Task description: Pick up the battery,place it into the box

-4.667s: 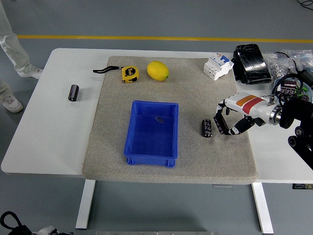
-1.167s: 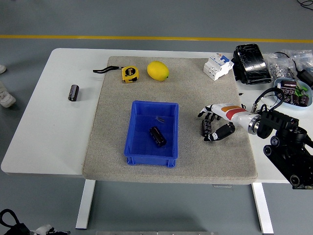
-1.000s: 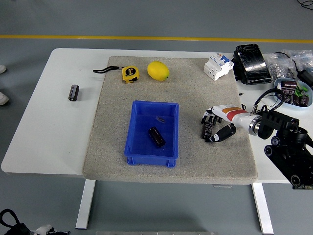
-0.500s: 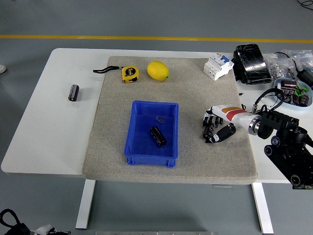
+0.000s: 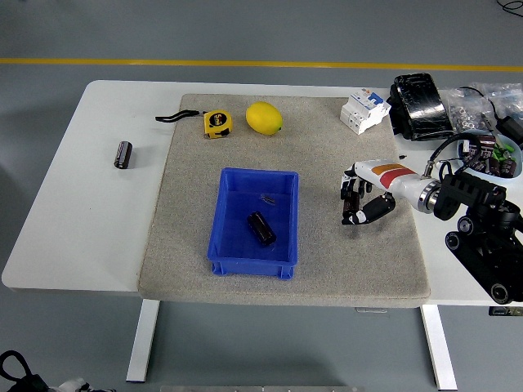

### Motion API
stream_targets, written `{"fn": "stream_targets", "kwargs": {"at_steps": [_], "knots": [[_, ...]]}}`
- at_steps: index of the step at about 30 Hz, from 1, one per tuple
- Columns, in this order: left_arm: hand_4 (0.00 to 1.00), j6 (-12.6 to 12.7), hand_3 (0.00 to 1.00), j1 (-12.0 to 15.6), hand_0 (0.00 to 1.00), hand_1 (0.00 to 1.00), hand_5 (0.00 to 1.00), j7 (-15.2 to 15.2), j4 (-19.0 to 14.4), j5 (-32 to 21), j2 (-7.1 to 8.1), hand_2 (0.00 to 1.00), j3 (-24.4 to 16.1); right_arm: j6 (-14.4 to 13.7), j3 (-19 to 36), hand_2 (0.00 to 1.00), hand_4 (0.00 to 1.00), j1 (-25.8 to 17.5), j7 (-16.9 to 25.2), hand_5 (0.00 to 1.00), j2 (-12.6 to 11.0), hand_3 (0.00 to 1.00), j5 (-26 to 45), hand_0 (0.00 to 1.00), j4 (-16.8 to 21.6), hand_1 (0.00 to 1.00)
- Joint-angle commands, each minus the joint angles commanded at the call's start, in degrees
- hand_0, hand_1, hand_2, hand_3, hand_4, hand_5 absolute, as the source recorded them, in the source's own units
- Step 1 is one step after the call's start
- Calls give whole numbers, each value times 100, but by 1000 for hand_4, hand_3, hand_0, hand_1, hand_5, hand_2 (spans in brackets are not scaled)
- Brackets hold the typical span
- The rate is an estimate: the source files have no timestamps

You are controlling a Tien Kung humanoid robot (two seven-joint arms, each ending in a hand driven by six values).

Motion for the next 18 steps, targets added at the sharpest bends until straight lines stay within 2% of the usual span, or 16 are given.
{"fn": "stream_targets", "kwargs": {"at_steps": [4, 9, 18], "knots": [[714, -13, 712, 10, 607, 560, 683, 12, -3, 32, 7, 590, -21, 21, -21, 444, 910, 15, -8, 175, -33, 468, 27, 445, 238, 398], [714, -30, 712, -2, 605, 557, 685, 28, -3, 97, 26, 588, -63, 32, -203, 446, 899, 247, -34, 186, -57, 469, 138, 444, 747, 399], [714, -18, 712, -23, 598, 549, 686, 11, -4, 117, 53, 574, -78, -21, -835, 463, 877, 807, -36, 172, 123, 486, 400, 462, 1555, 419]]}}
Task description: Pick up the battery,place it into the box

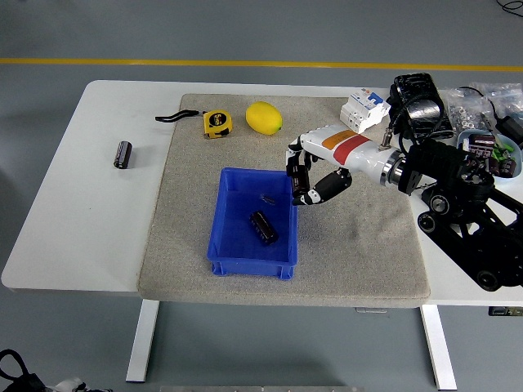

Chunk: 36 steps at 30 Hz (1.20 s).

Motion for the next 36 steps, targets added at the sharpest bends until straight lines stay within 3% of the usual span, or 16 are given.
{"fn": "stream_targets", "kwargs": {"at_steps": [4, 5, 10, 11, 16, 17, 27, 36], "knots": [[714, 13, 712, -8, 598, 549, 686, -9, -2, 11, 10, 574, -17, -83, -362, 463, 877, 205, 32, 172, 161, 486, 89, 462, -13, 419], [714, 13, 712, -18, 611, 541, 686, -8, -5, 21, 13, 569, -20, -135, -492, 618, 947, 277, 47, 244, 243, 639, 74, 539, -102, 594], [714, 20, 712, -49, 611, 541, 686, -2, -14, 12, 26, 569, -9, -167, -657, 618, 947, 367, 77, 244, 411, 639, -84, 539, -346, 594], [715, 24, 712, -50, 609, 538, 686, -1, -15, 11, 27, 557, -10, -171, -666, 864, 998, 366, 86, 248, 412, 973, -101, 700, -367, 742], [715, 39, 712, -46, 609, 538, 686, 9, -17, 11, 23, 557, -10, -143, -647, 864, 998, 329, 74, 248, 351, 973, -225, 700, -430, 742], [715, 37, 712, -44, 609, 535, 687, 11, -18, 2, 23, 555, -2, -155, -630, 932, 998, 317, 75, 240, 339, 998, -228, 721, -441, 761], [715, 24, 711, -16, 609, 535, 687, 27, -21, -42, 7, 555, 43, -96, -187, 941, 998, 117, 34, 240, 233, 998, -312, 724, -496, 764], [712, 80, 711, 5, 617, 544, 683, -13, 9, -140, -39, 569, 110, -105, 831, 922, 998, -416, 101, 253, -77, 998, -296, 721, -390, 750]]}}
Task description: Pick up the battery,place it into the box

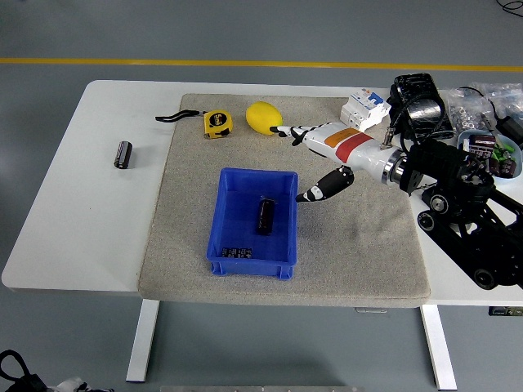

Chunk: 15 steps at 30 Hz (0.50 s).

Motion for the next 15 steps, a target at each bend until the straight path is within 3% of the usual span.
{"fn": "stream_targets", "kwargs": {"at_steps": [10, 11, 15], "knots": [[709, 58, 711, -22, 620, 554, 681, -62, 42, -80, -35, 583, 45, -123, 1409, 879, 998, -793, 99, 280, -478, 957, 1923, 717, 226, 743], [708, 57, 712, -21, 621, 561, 680, -67, 46, -92, -35, 600, 62, -107, 1557, 853, 998, -926, 89, 460, -519, 916, 2184, 738, 317, 753], [708, 59, 712, -21, 621, 561, 680, -77, 56, -127, -44, 600, 100, -35, 1982, 853, 998, -1360, 8, 460, -564, 916, 3152, 738, 592, 753]]}}
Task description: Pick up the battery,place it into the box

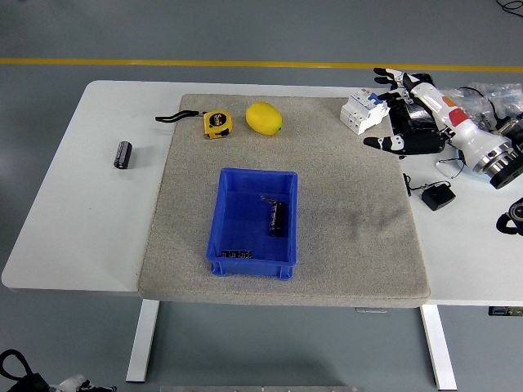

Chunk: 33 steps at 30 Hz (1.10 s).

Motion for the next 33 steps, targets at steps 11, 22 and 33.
{"fn": "stream_targets", "kwargs": {"at_steps": [11, 22, 33], "knots": [[706, 5, 712, 15, 626, 576, 680, -25, 23, 29, -28, 637, 0, 87, 815, 837, 998, -1175, -637, 643, 387, 882, 2644, 760, 654, 770], [703, 30, 712, -47, 627, 579, 684, -65, 45, 47, -28, 635, -1, 84, 1254, 833, 998, -1516, -690, 688, 550, 872, 3982, 762, 822, 769], [703, 48, 713, -71, 625, 580, 683, -78, 51, 34, -32, 636, -13, 76, 1338, 833, 998, -1601, -717, 693, 632, 867, 3794, 773, 827, 773]]}}
